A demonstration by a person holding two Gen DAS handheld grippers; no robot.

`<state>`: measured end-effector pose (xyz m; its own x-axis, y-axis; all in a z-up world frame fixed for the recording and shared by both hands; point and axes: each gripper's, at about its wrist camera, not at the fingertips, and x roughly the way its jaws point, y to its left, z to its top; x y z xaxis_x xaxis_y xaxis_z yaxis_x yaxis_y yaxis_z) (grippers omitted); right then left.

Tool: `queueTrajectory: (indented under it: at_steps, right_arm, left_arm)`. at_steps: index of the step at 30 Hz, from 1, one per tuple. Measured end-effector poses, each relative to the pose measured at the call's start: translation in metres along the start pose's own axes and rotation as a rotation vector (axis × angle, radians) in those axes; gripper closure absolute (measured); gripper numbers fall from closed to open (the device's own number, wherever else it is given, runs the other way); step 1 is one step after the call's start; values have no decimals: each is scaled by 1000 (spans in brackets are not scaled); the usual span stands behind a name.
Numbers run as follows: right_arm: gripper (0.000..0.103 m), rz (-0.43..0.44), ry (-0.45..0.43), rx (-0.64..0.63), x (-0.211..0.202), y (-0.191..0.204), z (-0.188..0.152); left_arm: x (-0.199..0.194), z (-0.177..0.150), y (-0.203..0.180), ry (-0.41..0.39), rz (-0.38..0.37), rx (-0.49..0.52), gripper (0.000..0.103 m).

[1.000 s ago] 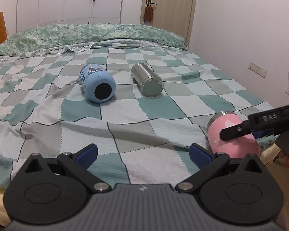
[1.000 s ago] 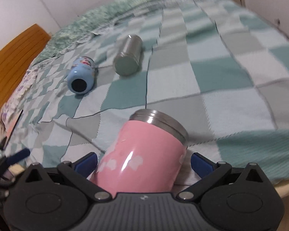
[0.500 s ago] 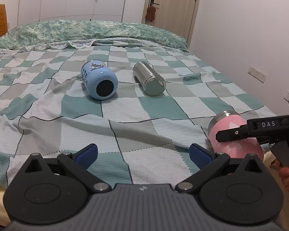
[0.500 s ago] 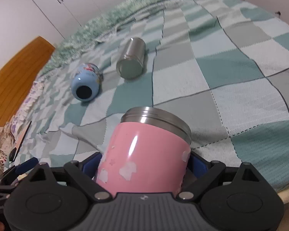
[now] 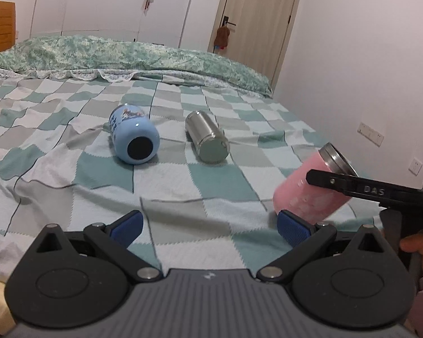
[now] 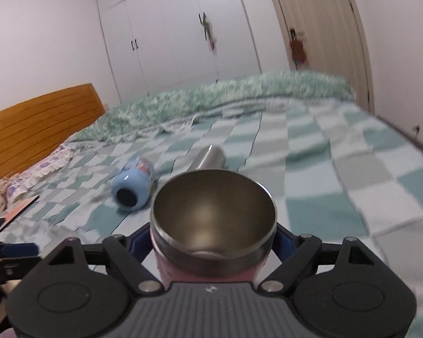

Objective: Flip cup upright
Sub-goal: 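Rotate the pink cup with the right tool until its rim faces up, then lower the upright pink cup onto the bedspread and open the right tool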

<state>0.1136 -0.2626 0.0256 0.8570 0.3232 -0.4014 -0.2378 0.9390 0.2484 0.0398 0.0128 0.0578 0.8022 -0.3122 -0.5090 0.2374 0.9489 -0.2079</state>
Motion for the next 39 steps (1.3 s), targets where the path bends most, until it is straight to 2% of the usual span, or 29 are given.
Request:
queueTrajectory:
  at_steps: [4, 10, 16, 19, 20, 28, 29, 32, 39]
  right_arm:
    - [19, -60, -86, -81, 12, -4, 20]
    - [19, -166, -156, -154, 44, -22, 48]
    - [19, -230, -154, -178, 88, -44, 46]
    - [19, -244, -73, -178, 117, -55, 26]
    - [19, -239, -117, -191, 114, -54, 21]
    - [19, -246, -95, -183, 113, -51, 20]
    - [15, -240, -94, -179, 110, -51, 21]
    - [0, -208, -139, -150, 86, -49, 24]
    - [0, -176, -222, -167, 20, -29, 21]
  left_arm:
    - [11, 11, -3, -25, 16, -6, 0]
    - [37, 26, 0, -62, 86, -28, 0]
    - [61, 29, 6, -53, 128, -39, 0]
    - [69, 28, 9, -42, 136, -45, 0]
    - [70, 28, 9, -40, 136, -45, 0]
    - [69, 26, 6, -46, 141, -31, 0]
    - [66, 26, 4, -51, 143, -25, 0]
    - [56, 27, 0, -79, 148, -10, 0]
    - [19, 22, -12, -154, 137, 15, 0]
